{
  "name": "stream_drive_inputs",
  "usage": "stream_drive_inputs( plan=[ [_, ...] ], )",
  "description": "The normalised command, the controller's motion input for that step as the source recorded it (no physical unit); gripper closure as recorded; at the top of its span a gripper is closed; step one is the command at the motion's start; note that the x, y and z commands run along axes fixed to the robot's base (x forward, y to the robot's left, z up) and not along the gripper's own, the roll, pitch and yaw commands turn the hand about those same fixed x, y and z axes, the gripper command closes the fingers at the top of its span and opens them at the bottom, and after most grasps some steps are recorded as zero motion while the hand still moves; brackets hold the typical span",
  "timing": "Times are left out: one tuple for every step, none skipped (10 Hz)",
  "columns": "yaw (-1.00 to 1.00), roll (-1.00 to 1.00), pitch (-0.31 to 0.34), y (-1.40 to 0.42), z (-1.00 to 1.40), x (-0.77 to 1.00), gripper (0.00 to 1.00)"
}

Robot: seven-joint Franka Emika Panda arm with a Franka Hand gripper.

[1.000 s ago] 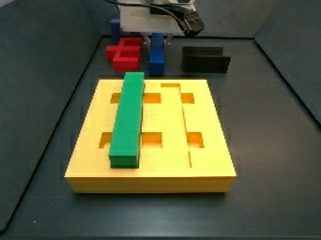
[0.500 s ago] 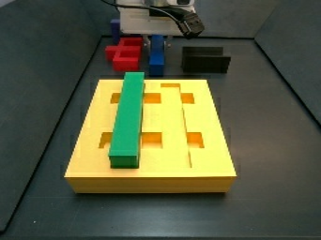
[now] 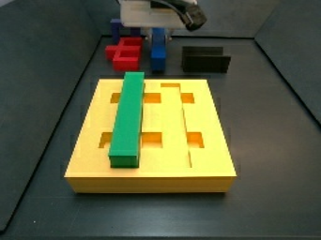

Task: Pick up the blue object. Move up. Move to above the board. Insert the blue object.
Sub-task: Move up, then move to above the board.

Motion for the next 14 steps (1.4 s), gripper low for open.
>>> stream_drive_inputs(
  plan=[
    [-0.02,0.0,-0.007,-0.05,0.54,-0.01,1.0],
    [-0.01,0.01,-0.019,-0.03,0.33,-0.01,1.0],
    [0.0,0.0,0.0,0.0,1.4,0.0,1.0],
    [0.01,-0.01,0.035,0.0,1.4,-0.02,1.0],
    [0.0,0.0,0.031,0.0,1.4,-0.03,1.0],
    [0.0,0.02,0.015,0.01,1.4,0.0,1.0],
    [0.0,0.01,0.047,0.0,1.4,0.0,1.0],
    [0.0,0.01,0.062,0.0,1.4,-0.01,1.0],
    [0.0,0.01,0.059,0.01,1.4,0.02,1.0],
    [0.0,0.01,0.079,0.01,0.55,0.03,1.0],
    [0.0,0.01,0.077,0.01,0.3,0.04,1.0],
    [-0.1,0.05,0.256,-1.4,0.18,-0.01,1.0],
    [-0.08,0.07,0.245,-1.4,0.18,-0.01,1.0],
    [-0.04,0.09,0.203,-1.4,0.18,-0.01,1.0]
  ],
)
